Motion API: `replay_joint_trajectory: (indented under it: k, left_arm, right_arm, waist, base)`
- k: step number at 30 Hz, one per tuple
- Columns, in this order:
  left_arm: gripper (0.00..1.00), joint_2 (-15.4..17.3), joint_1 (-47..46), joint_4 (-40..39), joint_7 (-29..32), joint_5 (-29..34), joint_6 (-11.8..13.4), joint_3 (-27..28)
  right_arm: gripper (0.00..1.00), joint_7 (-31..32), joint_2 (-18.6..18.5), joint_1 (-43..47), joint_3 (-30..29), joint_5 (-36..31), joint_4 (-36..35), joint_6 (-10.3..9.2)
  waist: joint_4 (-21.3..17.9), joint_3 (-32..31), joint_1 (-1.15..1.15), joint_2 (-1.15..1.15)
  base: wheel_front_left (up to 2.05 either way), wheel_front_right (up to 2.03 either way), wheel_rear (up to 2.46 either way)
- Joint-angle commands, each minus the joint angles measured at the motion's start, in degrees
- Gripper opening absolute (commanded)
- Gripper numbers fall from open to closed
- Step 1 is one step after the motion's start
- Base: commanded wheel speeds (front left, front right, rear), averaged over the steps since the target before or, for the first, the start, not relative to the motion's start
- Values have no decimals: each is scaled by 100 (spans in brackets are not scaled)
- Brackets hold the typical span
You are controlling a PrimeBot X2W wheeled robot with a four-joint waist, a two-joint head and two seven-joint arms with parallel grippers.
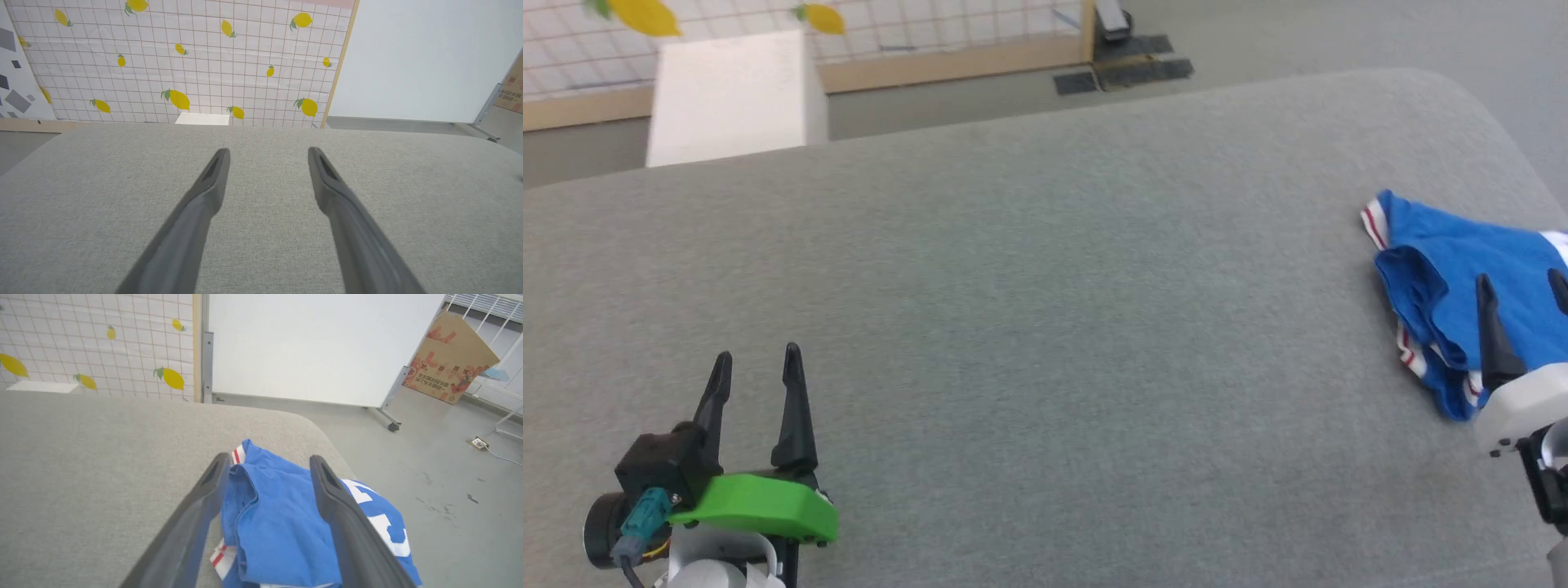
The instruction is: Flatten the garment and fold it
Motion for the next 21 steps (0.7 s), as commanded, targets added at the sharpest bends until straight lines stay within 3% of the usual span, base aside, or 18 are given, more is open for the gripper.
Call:
replay_joint_trajectory:
  k: [1, 7, 11, 21]
  left_arm:
    - [100, -48, 95, 38, -41, 53, -37, 27]
    - [100, -147, 144, 109, -45, 175, -102, 134]
    - [100, -183, 192, 200, -46, 226, -202, 181]
    - [100, -312, 347, 517, -46, 337, -444, 102]
  right_arm:
    - [100, 119, 121, 226, -31, 37, -428, -11]
    - [100, 707, 649, 887, -85, 97, -2026, -11]
    - [100, 943, 923, 1284, 143, 115, -2679, -11]
    - [100, 1148, 1306, 1974, 670, 191, -3074, -11]
  waist:
    - [305, -252, 1, 69]
    - [536, -347, 1, 69]
    - [654, -418, 1, 69]
    - [843, -616, 1, 69]
  base:
    - [0, 0, 0]
    - [0, 0, 0]
    - [0, 0, 0]
    - [0, 0, 0]
